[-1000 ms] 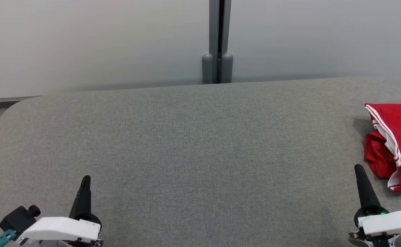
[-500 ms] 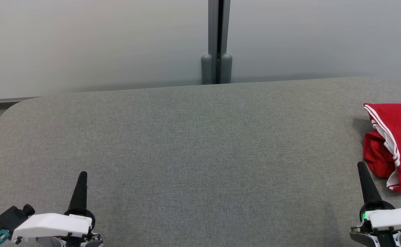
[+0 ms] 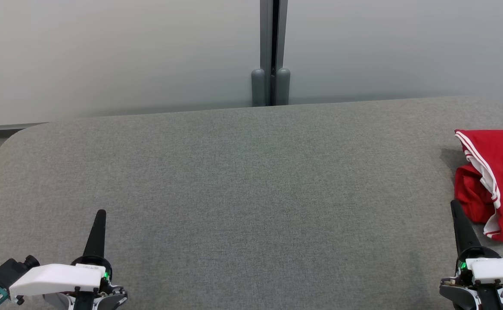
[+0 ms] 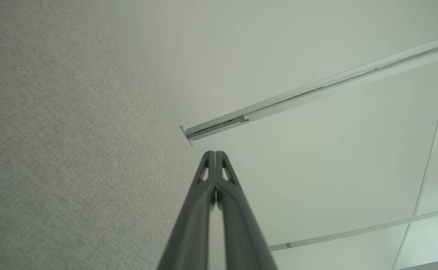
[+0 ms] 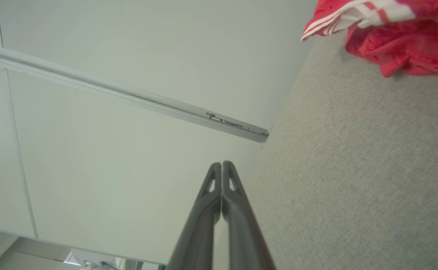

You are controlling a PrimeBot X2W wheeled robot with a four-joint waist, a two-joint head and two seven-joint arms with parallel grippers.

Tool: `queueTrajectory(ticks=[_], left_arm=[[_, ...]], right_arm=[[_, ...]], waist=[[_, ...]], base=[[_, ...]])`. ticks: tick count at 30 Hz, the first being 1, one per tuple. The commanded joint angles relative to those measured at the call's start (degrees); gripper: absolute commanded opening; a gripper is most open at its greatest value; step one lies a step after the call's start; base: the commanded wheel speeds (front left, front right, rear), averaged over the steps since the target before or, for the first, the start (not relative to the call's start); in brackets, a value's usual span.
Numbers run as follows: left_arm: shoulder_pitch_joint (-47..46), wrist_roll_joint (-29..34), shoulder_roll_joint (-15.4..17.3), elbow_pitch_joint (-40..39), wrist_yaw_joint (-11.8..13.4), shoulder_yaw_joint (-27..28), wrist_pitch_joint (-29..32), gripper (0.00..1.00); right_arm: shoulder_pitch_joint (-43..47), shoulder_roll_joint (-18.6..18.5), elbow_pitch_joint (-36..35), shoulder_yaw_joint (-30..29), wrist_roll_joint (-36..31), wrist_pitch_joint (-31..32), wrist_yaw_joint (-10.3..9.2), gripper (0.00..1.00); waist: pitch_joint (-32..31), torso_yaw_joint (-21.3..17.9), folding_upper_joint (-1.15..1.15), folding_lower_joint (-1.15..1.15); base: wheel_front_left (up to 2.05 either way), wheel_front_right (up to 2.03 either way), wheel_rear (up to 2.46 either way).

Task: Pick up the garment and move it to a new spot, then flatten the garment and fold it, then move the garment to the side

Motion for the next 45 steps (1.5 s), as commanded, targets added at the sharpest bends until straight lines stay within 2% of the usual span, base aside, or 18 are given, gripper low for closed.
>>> queueTrajectory(ticks=[1,24,45], left_arm=[[-1.39,-1.25,0.24,-0.17,-0.42,0.53,0.14,0.0],[-2.93,-11.04,-0.83,0.85,-1.91,3.1,2.84,0.0],[-3.75,-16.75,-1.45,1.52,-2.87,4.72,4.48,0.0]], right_arm=[[-0.88,-0.15,0.0,-0.27,1.2,0.34,0.02,0.0],[-2.8,0.23,2.78,-1.27,11.17,1.1,0.02,0.0],[-3.97,0.57,4.43,-2.08,16.93,1.67,0.02,0.0]], waist=[[-0.01,-0.01,0.0,0.0],[-0.17,-0.27,0.0,0.0],[-0.29,-0.47,0.0,0.0]], base=[[0.0,0.0,0.0],[0.0,0.0,0.0],[0.0,0.0,0.0]])
